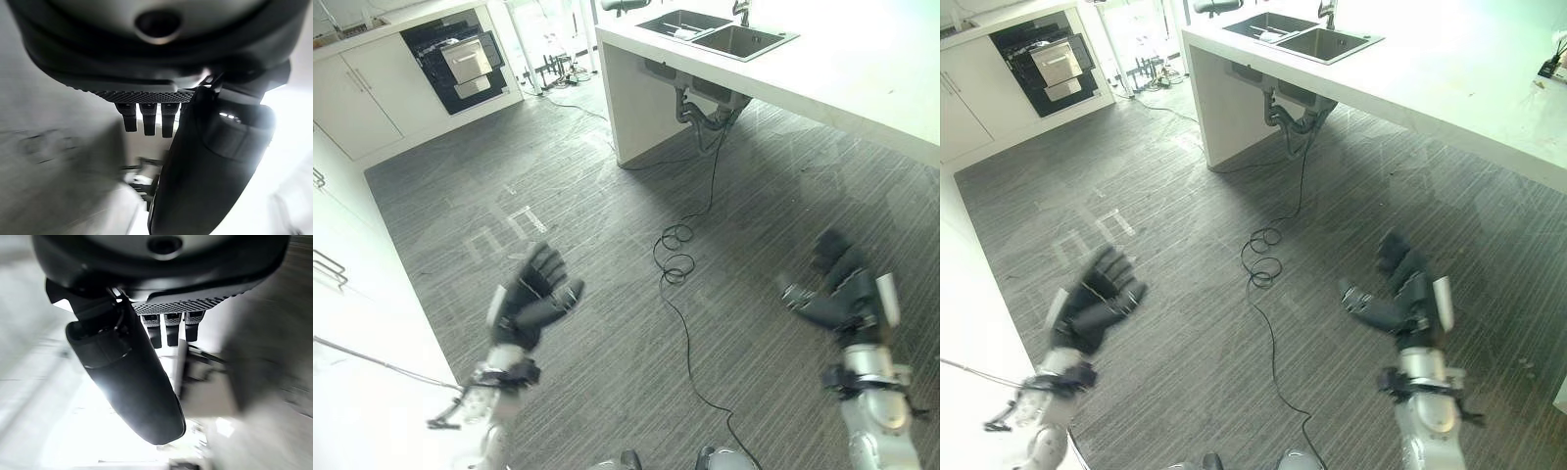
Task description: Place the dishes in the dishwasher.
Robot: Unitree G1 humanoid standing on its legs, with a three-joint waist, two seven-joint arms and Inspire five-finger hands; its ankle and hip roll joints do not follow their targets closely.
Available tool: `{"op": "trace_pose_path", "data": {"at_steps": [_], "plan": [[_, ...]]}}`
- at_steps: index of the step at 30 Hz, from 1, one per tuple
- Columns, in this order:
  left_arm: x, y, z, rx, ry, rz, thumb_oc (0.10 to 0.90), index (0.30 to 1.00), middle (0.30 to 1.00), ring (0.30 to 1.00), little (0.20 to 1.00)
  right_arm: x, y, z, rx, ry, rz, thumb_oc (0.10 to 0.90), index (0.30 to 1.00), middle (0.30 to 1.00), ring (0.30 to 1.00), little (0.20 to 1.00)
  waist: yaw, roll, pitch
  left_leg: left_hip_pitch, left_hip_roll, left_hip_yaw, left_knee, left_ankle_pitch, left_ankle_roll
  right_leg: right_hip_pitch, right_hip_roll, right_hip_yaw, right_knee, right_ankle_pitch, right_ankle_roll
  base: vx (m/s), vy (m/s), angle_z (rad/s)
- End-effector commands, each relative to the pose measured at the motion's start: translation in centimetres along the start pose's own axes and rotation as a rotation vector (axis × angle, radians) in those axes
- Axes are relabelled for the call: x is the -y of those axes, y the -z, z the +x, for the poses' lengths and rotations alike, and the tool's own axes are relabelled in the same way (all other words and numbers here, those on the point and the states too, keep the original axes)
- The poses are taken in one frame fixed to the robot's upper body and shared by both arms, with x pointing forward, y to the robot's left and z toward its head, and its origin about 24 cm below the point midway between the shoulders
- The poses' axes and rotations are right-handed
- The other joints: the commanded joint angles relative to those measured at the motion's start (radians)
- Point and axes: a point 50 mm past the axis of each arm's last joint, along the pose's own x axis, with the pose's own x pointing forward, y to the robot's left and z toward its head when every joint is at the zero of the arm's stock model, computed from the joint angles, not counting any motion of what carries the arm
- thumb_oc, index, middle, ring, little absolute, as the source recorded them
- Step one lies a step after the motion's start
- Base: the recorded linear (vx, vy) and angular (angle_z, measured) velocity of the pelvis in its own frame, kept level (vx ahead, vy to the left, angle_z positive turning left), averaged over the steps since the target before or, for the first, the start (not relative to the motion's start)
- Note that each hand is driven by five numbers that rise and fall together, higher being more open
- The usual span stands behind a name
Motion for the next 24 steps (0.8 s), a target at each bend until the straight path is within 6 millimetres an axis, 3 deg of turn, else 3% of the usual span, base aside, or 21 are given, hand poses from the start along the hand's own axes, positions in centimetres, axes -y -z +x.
{"op": "trace_pose_path", "data": {"at_steps": [1,3,8,10,16,22,24], "plan": [[-0.7,-0.6,0.6,-0.040,0.047,0.011,0.800,0.900,0.900,0.900,0.900,0.0,-2.2,1.3,0.130,-0.041,0.071,0.800,0.900,0.900,0.900,0.900,-0.023,-0.033,-0.057,0.022,0.048,0.003,0.065,-0.131,-0.055,0.046,-0.014,0.067,-0.081,-0.002,0.123,0.00,0.000,0.00],[-1.7,2.3,0.0,-0.170,-0.014,0.014,0.800,0.900,0.900,0.900,0.900,-0.2,0.1,1.1,0.014,-0.042,0.074,0.800,0.900,0.900,0.900,0.900,-0.026,-0.034,-0.055,0.021,0.048,-0.001,0.065,-0.129,-0.054,0.045,-0.006,0.074,-0.081,-0.003,0.121,0.01,-0.046,0.02],[-2.5,4.5,-0.3,-0.267,-0.077,-0.024,0.800,0.900,0.900,0.900,0.900,-0.3,2.6,0.7,-0.113,-0.016,0.121,0.800,0.900,0.900,0.900,0.900,-0.026,-0.036,-0.051,0.023,0.048,-0.006,0.065,-0.128,-0.053,0.050,0.001,0.076,-0.081,-0.007,0.116,0.01,-0.040,0.02],[-2.3,6.0,-0.4,-0.359,-0.074,0.024,0.800,0.900,0.900,0.900,0.900,-0.7,4.7,0.4,-0.211,-0.026,0.159,0.800,0.900,0.900,0.900,0.900,-0.024,-0.034,-0.045,0.028,0.057,-0.009,0.065,-0.126,-0.058,0.058,0.012,0.074,-0.081,-0.015,0.109,0.04,-0.107,0.03],[-3.0,6.2,-0.3,-0.425,-0.086,0.119,0.800,0.900,0.900,0.900,0.900,-0.5,5.9,0.4,-0.303,-0.023,0.135,0.800,0.900,0.900,0.900,0.900,-0.022,-0.028,-0.048,0.029,0.070,-0.010,0.065,-0.121,-0.069,0.062,0.021,0.070,-0.081,-0.025,0.103,0.05,-0.085,0.02],[-3.2,7.0,-0.4,-0.444,-0.127,0.189,0.800,0.900,0.900,0.900,0.900,-0.8,7.6,-0.2,-0.417,-0.065,0.088,0.800,0.900,0.900,0.900,0.900,-0.028,-0.021,-0.042,0.041,0.087,-0.027,0.065,-0.107,-0.084,0.073,0.055,0.083,-0.081,-0.048,0.072,0.09,-0.114,-0.01],[-3.0,7.2,-0.4,-0.452,-0.103,0.278,0.800,0.900,0.900,0.900,0.900,-0.6,8.2,-0.5,-0.479,-0.074,0.043,0.800,0.900,0.900,0.900,0.900,-0.024,-0.032,-0.032,0.063,0.074,-0.006,0.065,-0.091,-0.084,0.076,0.050,0.088,-0.081,-0.049,0.063,0.15,-0.073,-0.01]]}}
